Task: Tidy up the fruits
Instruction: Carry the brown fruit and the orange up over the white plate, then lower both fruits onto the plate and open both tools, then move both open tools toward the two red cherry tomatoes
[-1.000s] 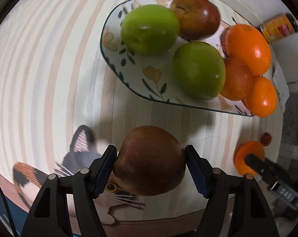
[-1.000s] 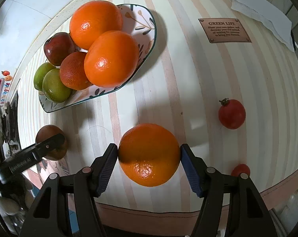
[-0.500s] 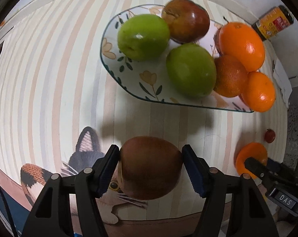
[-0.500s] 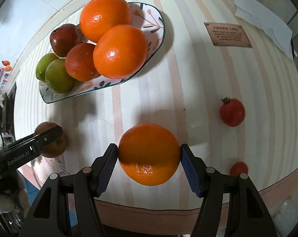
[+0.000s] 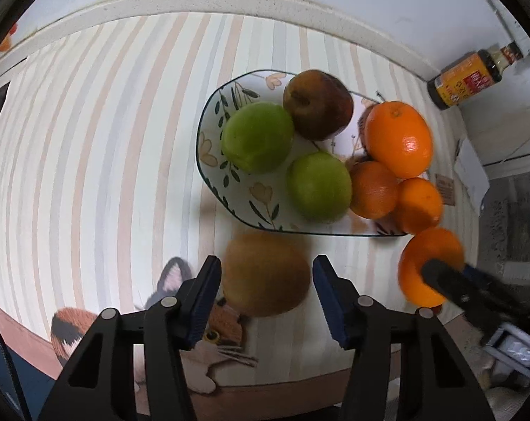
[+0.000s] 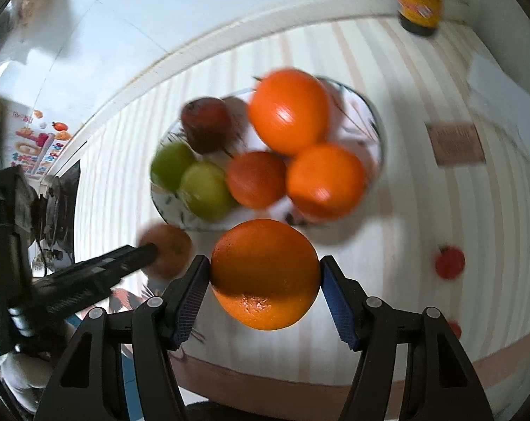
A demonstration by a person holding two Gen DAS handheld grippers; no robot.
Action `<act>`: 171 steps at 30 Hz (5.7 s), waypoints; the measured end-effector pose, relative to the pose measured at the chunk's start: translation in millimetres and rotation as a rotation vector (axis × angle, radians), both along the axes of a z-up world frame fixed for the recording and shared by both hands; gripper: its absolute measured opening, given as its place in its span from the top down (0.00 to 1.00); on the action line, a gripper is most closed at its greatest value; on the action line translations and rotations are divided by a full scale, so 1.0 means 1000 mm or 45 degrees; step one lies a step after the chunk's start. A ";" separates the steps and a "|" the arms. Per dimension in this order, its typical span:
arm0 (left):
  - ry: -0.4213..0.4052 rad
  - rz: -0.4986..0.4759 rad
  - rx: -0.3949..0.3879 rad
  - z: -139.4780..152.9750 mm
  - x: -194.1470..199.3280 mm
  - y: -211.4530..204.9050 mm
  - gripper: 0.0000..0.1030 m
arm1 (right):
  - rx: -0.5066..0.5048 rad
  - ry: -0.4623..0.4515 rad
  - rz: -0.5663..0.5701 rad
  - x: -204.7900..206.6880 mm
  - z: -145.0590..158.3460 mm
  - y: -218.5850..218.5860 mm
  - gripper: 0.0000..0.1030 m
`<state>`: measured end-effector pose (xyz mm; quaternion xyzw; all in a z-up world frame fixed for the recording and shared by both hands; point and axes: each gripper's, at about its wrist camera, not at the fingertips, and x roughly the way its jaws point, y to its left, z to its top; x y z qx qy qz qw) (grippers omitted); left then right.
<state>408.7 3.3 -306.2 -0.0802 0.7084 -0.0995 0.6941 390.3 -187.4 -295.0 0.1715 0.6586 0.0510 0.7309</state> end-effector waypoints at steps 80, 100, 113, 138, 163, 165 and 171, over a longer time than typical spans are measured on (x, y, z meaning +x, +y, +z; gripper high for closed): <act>0.002 -0.299 0.033 -0.001 -0.075 -0.127 0.41 | -0.015 0.088 -0.252 -0.093 -0.018 -0.097 0.35; -0.062 0.109 -0.026 0.012 0.119 -0.010 0.41 | -0.066 -0.125 0.111 0.091 0.016 0.028 0.35; 0.132 0.105 -0.095 -0.044 0.156 -0.018 0.39 | -0.131 -0.048 0.135 0.107 -0.011 0.036 0.34; -0.029 -0.029 0.087 0.002 0.149 -0.010 0.09 | -0.167 -0.059 0.010 0.100 0.018 0.016 0.06; -0.579 -0.041 0.152 0.159 -0.048 0.018 0.09 | -0.447 -0.330 -0.072 -0.051 0.133 -0.007 0.06; -0.614 -0.044 0.146 0.171 -0.060 0.021 0.09 | -0.445 -0.354 -0.081 -0.067 0.144 -0.005 0.06; -0.719 -0.054 0.162 0.200 -0.095 0.032 0.09 | -0.479 -0.435 -0.102 -0.107 0.175 0.005 0.06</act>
